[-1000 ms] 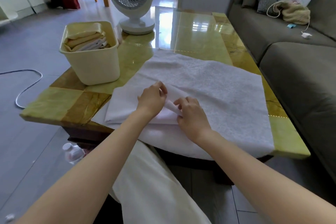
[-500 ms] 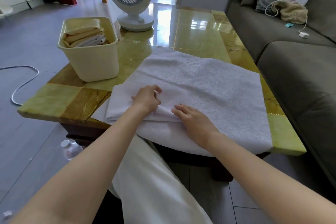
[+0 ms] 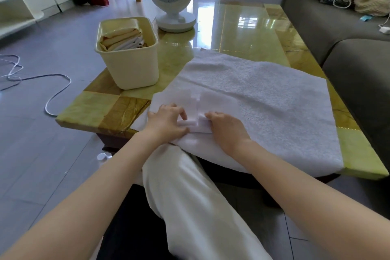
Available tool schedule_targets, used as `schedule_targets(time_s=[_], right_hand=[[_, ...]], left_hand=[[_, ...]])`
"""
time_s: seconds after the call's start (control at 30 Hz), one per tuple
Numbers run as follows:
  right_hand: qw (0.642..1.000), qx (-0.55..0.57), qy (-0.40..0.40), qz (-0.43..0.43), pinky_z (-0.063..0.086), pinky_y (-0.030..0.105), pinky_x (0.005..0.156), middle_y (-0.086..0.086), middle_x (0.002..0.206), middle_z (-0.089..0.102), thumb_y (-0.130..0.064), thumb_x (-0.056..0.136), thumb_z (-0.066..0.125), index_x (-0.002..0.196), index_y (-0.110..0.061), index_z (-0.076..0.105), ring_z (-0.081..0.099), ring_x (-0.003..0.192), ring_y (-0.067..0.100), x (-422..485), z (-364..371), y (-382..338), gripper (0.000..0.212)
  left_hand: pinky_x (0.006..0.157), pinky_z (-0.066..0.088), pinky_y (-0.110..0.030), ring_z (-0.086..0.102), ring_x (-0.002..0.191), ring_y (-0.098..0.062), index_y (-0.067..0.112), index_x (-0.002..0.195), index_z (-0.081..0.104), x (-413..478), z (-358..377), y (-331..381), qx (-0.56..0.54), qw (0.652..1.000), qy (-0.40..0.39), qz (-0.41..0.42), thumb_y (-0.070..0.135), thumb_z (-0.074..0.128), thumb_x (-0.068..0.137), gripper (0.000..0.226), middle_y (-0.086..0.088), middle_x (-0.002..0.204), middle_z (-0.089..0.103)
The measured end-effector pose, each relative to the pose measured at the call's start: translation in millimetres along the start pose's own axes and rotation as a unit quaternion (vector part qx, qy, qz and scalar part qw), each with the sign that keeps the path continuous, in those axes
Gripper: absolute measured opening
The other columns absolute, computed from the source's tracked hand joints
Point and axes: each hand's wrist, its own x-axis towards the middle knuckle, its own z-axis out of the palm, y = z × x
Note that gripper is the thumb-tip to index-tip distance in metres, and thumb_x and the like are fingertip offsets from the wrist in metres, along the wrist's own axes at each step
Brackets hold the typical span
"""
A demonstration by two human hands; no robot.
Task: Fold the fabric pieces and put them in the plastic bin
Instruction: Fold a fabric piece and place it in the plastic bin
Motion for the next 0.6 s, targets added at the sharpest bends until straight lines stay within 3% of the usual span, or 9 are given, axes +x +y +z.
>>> schedule_targets(time_s=[0.13, 0.23, 0.33, 0.47, 0.53, 0.6], right_hand=[[0.999, 0.024, 0.021, -0.030, 0.046, 0.035, 0.090, 0.006, 0.121, 0.059, -0.008, 0.097, 0.038, 0.119, -0.011, 0.056, 0.055, 0.113, 0.025, 0.0, -4.2, -3.5, 0.029], [0.998, 0.020, -0.022, -0.051, 0.038, 0.028, 0.075, 0.001, 0.098, 0.055, -0.010, 0.096, 0.040, 0.107, -0.014, 0.058, 0.054, 0.097, 0.020, -3.9, 0.7, -3.2, 0.021], [0.998, 0.021, -0.040, -0.053, 0.040, 0.028, 0.076, -0.001, 0.091, 0.049, -0.010, 0.095, 0.043, 0.097, -0.018, 0.056, 0.049, 0.092, 0.017, -7.0, 3.4, -3.3, 0.016], [0.996, -0.010, -0.058, -0.062, 0.043, 0.031, 0.087, 0.002, 0.117, 0.055, -0.007, 0.095, 0.039, 0.117, -0.014, 0.054, 0.050, 0.116, 0.018, -6.6, 1.6, -6.0, 0.028], [0.994, -0.007, -0.081, -0.073, 0.036, 0.030, 0.103, 0.005, 0.141, 0.042, -0.004, 0.096, 0.036, 0.136, -0.010, 0.041, 0.036, 0.134, 0.019, -7.1, 0.3, -7.6, 0.041], [0.989, -0.007, -0.111, -0.100, 0.017, 0.024, 0.114, 0.005, 0.157, 0.018, -0.001, 0.096, 0.032, 0.149, -0.010, 0.018, 0.018, 0.144, 0.016, -8.4, -1.2, -11.5, 0.055]], left_hand=[[0.093, 0.036, -0.039, 0.048, 0.112, -0.021, 0.019, 0.102, 0.060, -4.8, 5.5, -2.2, -0.034, 0.999, 0.015, 0.002, 0.032, 0.058, 0.087, 0.021, -0.001, 0.114, 0.054], [0.099, 0.036, -0.042, 0.045, 0.115, -0.021, 0.018, 0.104, 0.059, -7.6, 7.3, -4.4, -0.040, 0.999, 0.001, 0.014, 0.032, 0.057, 0.088, 0.021, -0.001, 0.117, 0.053], [0.101, 0.036, -0.045, 0.045, 0.116, -0.021, 0.019, 0.103, 0.060, -8.2, 7.5, -7.1, -0.046, 0.999, -0.007, 0.023, 0.031, 0.058, 0.088, 0.019, -0.002, 0.120, 0.053], [0.101, 0.037, -0.045, 0.046, 0.115, -0.022, 0.019, 0.099, 0.061, -7.3, 9.1, -8.2, -0.054, 0.998, 0.000, 0.019, 0.030, 0.060, 0.087, 0.016, -0.002, 0.120, 0.053], [0.101, 0.037, -0.045, 0.045, 0.116, -0.022, 0.020, 0.097, 0.061, -6.6, 8.7, -7.6, -0.053, 0.998, -0.002, 0.019, 0.030, 0.061, 0.087, 0.014, -0.002, 0.120, 0.053], [0.102, 0.036, -0.045, 0.044, 0.119, -0.022, 0.020, 0.098, 0.061, -6.4, 7.7, -8.0, -0.059, 0.998, -0.011, 0.024, 0.032, 0.061, 0.087, 0.016, -0.002, 0.121, 0.052]])
